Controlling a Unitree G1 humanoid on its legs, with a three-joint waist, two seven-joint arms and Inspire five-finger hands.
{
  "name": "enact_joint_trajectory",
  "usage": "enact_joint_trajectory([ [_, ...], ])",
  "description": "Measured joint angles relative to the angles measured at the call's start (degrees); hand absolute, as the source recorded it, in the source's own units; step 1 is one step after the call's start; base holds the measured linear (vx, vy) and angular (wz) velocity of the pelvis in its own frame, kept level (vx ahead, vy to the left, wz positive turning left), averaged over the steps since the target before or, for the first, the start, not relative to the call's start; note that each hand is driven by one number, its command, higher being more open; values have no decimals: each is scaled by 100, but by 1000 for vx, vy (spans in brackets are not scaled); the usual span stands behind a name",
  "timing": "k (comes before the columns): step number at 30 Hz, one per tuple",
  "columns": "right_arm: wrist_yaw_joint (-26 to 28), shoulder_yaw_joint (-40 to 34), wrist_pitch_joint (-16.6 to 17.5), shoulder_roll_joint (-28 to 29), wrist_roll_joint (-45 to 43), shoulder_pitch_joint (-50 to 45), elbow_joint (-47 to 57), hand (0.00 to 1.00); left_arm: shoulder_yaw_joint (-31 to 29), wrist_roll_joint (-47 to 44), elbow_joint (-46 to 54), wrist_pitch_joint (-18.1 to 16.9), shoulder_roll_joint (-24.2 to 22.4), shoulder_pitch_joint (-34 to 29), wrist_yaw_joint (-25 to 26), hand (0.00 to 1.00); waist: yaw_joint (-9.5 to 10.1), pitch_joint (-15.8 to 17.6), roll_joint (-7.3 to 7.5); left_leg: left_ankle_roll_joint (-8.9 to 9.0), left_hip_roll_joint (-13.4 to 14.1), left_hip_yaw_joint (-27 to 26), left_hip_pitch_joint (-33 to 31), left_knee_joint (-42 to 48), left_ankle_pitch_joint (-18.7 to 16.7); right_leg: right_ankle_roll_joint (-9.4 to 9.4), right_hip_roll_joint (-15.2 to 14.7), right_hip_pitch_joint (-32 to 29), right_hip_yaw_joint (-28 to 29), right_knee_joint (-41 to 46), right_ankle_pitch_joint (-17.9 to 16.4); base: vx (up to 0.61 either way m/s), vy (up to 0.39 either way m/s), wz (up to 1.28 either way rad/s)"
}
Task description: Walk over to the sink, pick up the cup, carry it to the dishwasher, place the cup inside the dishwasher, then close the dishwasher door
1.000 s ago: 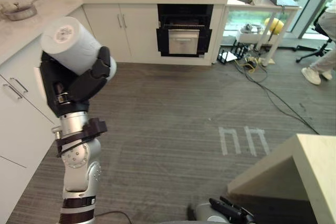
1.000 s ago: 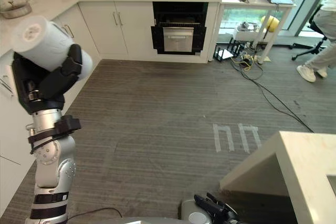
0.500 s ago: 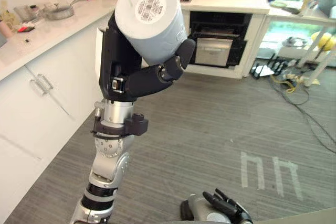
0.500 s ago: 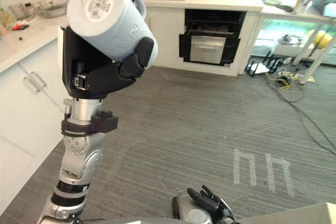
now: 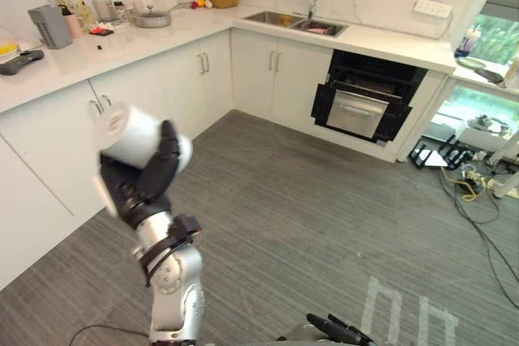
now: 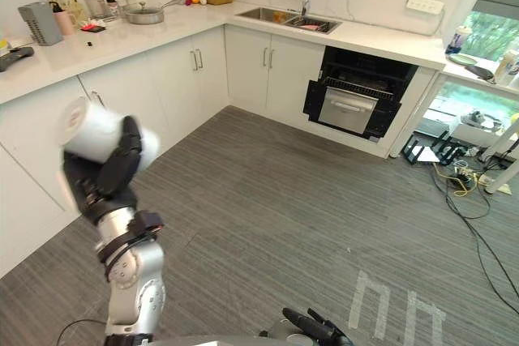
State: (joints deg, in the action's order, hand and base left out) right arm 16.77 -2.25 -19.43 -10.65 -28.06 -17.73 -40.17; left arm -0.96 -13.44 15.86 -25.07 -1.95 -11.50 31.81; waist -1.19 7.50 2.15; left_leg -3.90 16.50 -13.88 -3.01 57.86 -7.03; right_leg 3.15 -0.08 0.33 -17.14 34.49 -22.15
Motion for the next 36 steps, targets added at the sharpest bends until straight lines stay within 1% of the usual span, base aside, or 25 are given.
enact_joint_trajectory([
  [1,-6,27,-82,-122,10,63,-112,100,16,15,-55,-79,-13,-131,53,0,-20,115,-102,43,233,-17,-228,531,-72,194,66,246,16,-302,-133,108,29,45],
  [2,-32,-12,-103,-216,9,108,-191,100,-5,-2,-67,-33,-110,-369,76,0,-57,71,-280,184,369,-60,-453,481,-503,253,107,359,-35,-495,-79,121,81,39],
  [3,-32,-10,-109,-228,10,109,-190,100,-14,-17,-73,-28,-105,-406,84,0,-56,70,-282,269,331,-115,-514,322,-625,241,79,371,-36,-563,-53,70,129,38],
  [4,-31,-14,-108,-236,10,127,-201,100,-28,-15,-74,-44,-105,-413,70,0,-22,70,-230,501,118,-257,-691,-518,-1000,274,-65,351,-43,-721,42,112,108,24],
  [6,-12,-15,-50,-305,10,159,-273,100,-23,-11,-82,-47,-104,-425,0,0,10,94,-217,621,-285,-276,-750,-1908,-996,155,-316,410,-19,-893,122,145,146,18],
  [7,16,-17,-28,-358,11,203,-404,100,-18,-10,-118,-45,-107,-465,-46,0,3,118,-182,842,-583,-101,-739,-2816,-785,32,-453,565,0,-1097,189,204,204,-2],
  [8,52,-16,-10,-420,11,231,-578,100,-12,9,-119,-47,-108,-514,-83,0,34,96,-203,1074,-820,178,-702,-3695,-255,-96,-545,728,73,-1317,247,217,208,-18],
  [10,108,-8,25,-493,9,334,-919,100,-29,68,-111,-96,-110,-608,-120,0,80,60,-255,1197,-915,403,-565,-4240,560,-357,-592,1015,245,-1602,314,271,227,-40],
  [11,111,-8,59,-490,7,356,-1010,100,-40,108,-112,-107,-110,-608,-139,0,87,53,-255,1123,-931,413,-546,-4166,721,-416,-614,1096,285,-1643,284,356,311,-38],
  [12,111,-5,121,-453,12,436,-1195,100,-75,117,-118,-122,-106,-569,-250,0,90,41,-218,705,-1016,380,-576,-3777,566,-546,-739,1234,346,-1670,214,353,339,-25],
  [15,108,-100,164,-452,21,528,-1510,100,-64,109,-173,-100,-101,-463,-484,0,128,23,-136,612,-1063,301,-1219,-1811,-117,-678,-1028,1518,568,-1618,224,398,440,-24],
  [17,104,-346,220,-514,22,306,-1476,100,123,104,-221,-90,-95,-439,-598,0,158,-156,-287,406,-1092,314,-971,-2412,-519,-880,-1179,1423,504,-840,99,260,374,-19],
  [18,62,-563,309,-352,19,220,-1483,100,160,99,-277,-26,-7,-395,-675,0,156,-285,-65,309,-1399,152,-776,-2394,-809,-943,-1643,1210,575,62,53,214,282,-7],
  [19,21,-710,353,-296,21,183,-1362,100,210,99,-277,80,59,-338,-682,0,125,-330,66,217,-1626,58,-574,-2498,-896,-809,-1987,901,619,838,334,367,379,0],
  [20,15,-883,372,-268,16,125,-1181,100,372,108,-272,191,140,-284,-711,0,84,-335,180,141,-1922,38,-202,-2837,-942,-384,-2328,545,713,1662,1084,330,300,14],
  [21,19,-984,392,-245,10,101,-1136,100,536,115,-255,276,202,-283,-736,0,10,-368,134,85,-2037,133,101,-3147,-936,-393,-2307,349,977,2001,1808,416,340,26],
  [22,17,-1031,406,-171,13,65,-1061,100,706,145,-251,302,262,-246,-746,0,-52,-399,70,6,-2077,258,368,-3489,-854,-484,-2121,106,1201,2353,1920,349,240,41],
  [25,16,-1012,463,185,-16,59,-691,100,1135,357,-276,403,450,62,-751,0,-247,-381,39,28,-2029,580,1131,-4649,-437,-431,-1330,-875,989,2616,1021,347,152,40],
  [27,-35,-963,491,347,-167,58,-456,100,1322,356,-289,415,446,260,-776,0,-265,-354,4,88,-1958,595,1394,-4986,-417,-424,-960,-1498,741,1758,781,384,67,20],
  [29,-139,-975,486,528,-231,-47,-178,100,1478,330,-367,550,411,403,-862,0,-293,-196,-140,395,-1706,581,1847,-5004,-606,-431,-497,-1620,563,-121,906,528,35,13],
  [30,-159,-977,483,544,-235,-85,-115,100,1522,328,-399,557,393,419,-882,0,-299,-159,-184,518,-1621,565,1945,-4943,-686,-424,-392,-1608,600,-531,1077,618,-18,26],
  [31,-172,-961,432,563,-270,-130,-49,100,1604,322,-435,560,349,425,-942,0,-300,-116,-219,801,-1473,504,2088,-4764,-874,-421,-232,-1560,717,-1271,1587,551,-45,27],
  [33,-175,-821,325,569,-331,-220,48,100,1702,328,-420,552,347,422,-988,0,-260,-63,6,1062,-1472,314,2331,-4336,-1243,-75,-348,-1530,735,-1606,3045,562,-65,17],
  [34,-190,-829,255,495,-351,-173,26,100,1707,333,-501,530,261,397,-1005,0,-229,-45,-72,1090,-1339,188,2474,-4074,-1523,54,-303,-1525,675,-1198,2650,435,-90,-8],
  [36,-236,-786,152,405,-393,-42,64,100,1750,327,-502,558,157,327,-1049,0,-245,15,-246,1125,-1016,26,2461,-3718,-1528,179,-77,-1581,599,-771,2145,534,-159,-11],
])
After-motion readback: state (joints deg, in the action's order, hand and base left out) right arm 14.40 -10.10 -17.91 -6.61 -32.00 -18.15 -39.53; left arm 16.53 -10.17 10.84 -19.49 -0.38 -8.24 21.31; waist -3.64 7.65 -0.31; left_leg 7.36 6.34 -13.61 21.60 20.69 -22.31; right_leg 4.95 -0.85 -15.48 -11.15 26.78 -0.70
